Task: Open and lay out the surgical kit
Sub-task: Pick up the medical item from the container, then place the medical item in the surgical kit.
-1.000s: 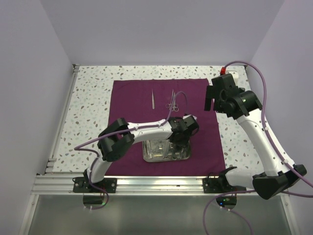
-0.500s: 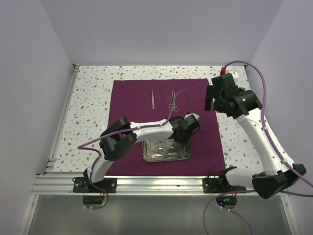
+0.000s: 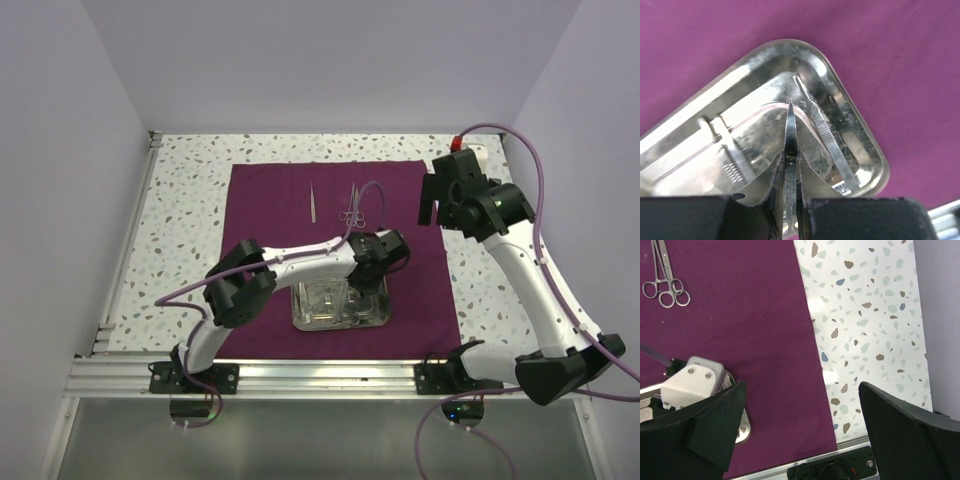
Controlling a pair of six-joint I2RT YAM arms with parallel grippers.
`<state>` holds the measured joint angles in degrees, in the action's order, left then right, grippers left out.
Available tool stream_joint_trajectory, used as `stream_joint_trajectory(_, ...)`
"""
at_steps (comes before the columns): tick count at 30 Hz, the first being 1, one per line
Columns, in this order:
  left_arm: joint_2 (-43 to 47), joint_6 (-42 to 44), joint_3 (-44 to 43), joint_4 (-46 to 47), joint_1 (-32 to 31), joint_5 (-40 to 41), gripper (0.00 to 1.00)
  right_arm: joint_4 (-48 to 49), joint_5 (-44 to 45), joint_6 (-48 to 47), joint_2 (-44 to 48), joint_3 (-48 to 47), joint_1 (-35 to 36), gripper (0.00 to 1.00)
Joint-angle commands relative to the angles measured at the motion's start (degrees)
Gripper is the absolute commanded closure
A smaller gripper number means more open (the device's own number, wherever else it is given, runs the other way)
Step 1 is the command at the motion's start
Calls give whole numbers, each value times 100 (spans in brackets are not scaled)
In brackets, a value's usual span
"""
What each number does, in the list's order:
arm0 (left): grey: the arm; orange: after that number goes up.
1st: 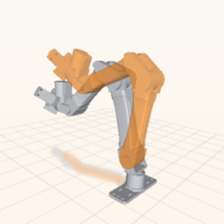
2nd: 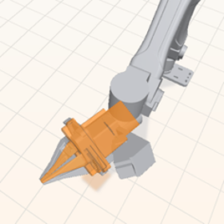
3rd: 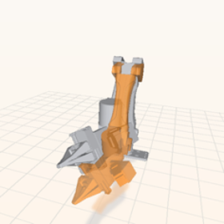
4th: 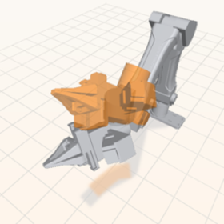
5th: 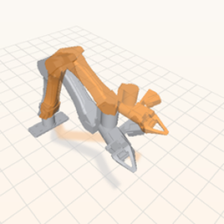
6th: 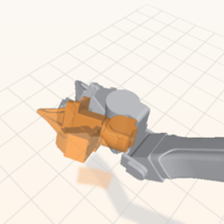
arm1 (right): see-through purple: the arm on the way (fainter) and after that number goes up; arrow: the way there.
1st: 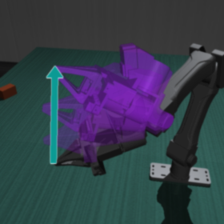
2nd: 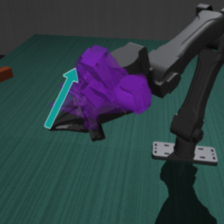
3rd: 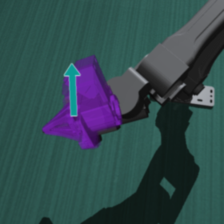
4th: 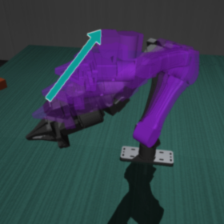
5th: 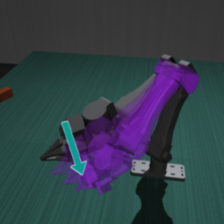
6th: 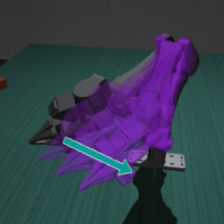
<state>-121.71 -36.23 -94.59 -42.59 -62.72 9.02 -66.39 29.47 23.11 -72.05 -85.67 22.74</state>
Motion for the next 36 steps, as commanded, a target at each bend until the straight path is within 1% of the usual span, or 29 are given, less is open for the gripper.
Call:
stream_joint_trajectory(1,218,160,-788,-759,102,355,100,47,85,79,24,-310,-42,2)
stream_joint_trajectory(3,235,169,-1069,-856,180,408,100,12,102,105,24,-380,-42,1)
stream_joint_trajectory(7,244,169,-1360,-839,409,680,100,-75,216,149,86,-459,-50,1)
stream_joint_trajectory(10,130,248,-1431,-585,769,733,100,-207,488,255,147,-503,-59,2)
stream_joint_trajectory(13,-89,379,-1519,-137,1182,689,100,-374,621,562,314,-512,-51,2)
stream_joint_trajectory(14,-151,467,-1615,143,1357,654,100,-409,604,650,375,-495,-51,2)
stream_joint_trajectory(16,-405,511,-1790,364,1534,619,100,-480,560,878,577,-408,-42,2)
stream_joint_trajectory(19,-862,573,-2344,707,1850,496,100,-524,437,1011,815,-267,-51,2)
stream_joint_trajectory(20,-985,573,-2684,839,1999,391,100,-541,410,1020,842,-240,-51,2)
stream_joint_trajectory(23,-1599,520,-3283,1084,2202,198,100,-726,384,1002,833,-240,-42,2)
stream_joint_trajectory(25,-1759,511,-3417,1331,2246,162,100,-805,366,993,824,-249,-51,2)
stream_joint_trajectory(26,-1855,555,-3417,1698,2255,84,100,-805,357,993,824,-231,-42,2)
stream_joint_trajectory(27,-1909,547,-3426,1858,2247,74,100,-805,340,967,833,-214,-42,2)
stream_joint_trajectory(29,-2171,424,-3635,2061,2255,126,100,-884,322,958,807,-240,-42,2)
stream_joint_trajectory(31,-2383,310,-3899,2027,2264,118,100,-989,375,949,772,-344,-42,2)
stream_joint_trajectory(33,-2559,116,-4024,2026,2317,-145,81,-1042,436,897,736,-415,-51,2)
stream_joint_trajectory(34,-2559,72,-3989,2035,2317,-189,70,-1060,454,879,736,-459,-51,2)
stream_joint_trajectory(35,-2464,37,-3815,2122,2317,-233,49,-1051,471,853,745,-468,-42,2)
stream_joint_trajectory(36,-2376,37,-3691,2193,2299,-251,45,-1051,480,844,754,-460,-42,2)
